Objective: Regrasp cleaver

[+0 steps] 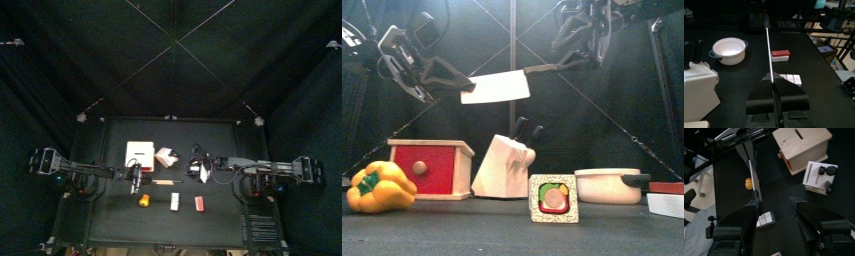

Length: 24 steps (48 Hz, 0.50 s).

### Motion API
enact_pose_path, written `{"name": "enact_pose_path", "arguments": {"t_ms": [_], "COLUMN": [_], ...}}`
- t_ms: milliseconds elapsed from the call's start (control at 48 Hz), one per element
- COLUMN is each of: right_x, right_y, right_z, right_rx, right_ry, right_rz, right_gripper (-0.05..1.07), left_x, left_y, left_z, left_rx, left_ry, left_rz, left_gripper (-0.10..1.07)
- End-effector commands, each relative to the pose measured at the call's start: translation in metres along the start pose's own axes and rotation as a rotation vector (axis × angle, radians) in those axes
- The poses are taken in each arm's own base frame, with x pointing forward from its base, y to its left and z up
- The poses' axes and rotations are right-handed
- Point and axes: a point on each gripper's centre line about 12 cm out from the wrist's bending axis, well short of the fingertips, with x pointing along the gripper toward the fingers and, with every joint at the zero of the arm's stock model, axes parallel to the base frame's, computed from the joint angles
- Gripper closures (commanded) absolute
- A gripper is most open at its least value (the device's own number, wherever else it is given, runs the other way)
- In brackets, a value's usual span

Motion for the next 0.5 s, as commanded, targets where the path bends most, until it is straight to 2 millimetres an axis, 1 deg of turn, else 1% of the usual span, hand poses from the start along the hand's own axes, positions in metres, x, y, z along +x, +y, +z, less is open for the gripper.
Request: {"name": "enact_pose_path", "arguments": {"t_ms": [0,125,292,479], "right_x": [0.000,0.012,0.024,0.039], "right_y": [0.014,0.025,0.034,0.032], "right_z": [0.001,-0.012,-0.024,-0.033], "right_rx": [-0.025,-0.079,-0.126,-0.145], "right_ry": [-0.042,0.006,0.050,0.095], "right_rz": [0.047,0.066,0.077,0.060], "right_gripper": [0.18,0.18,0.18,0.18], "left_x": [0.002,0.005,0.008,0.008], "left_y": [0.000,0.000,0.001,0.001], "left_z": [0.003,0.002,0.002,0.001], "left_rx": [0.008,0.013,0.014,0.018], "left_ry": [-0.010,-0.002,0.005,0.008], "left_rz": [-0.002,-0.005,-0.005,-0.006], "left_gripper": [0.79,0.79,0.79,0.79]}}
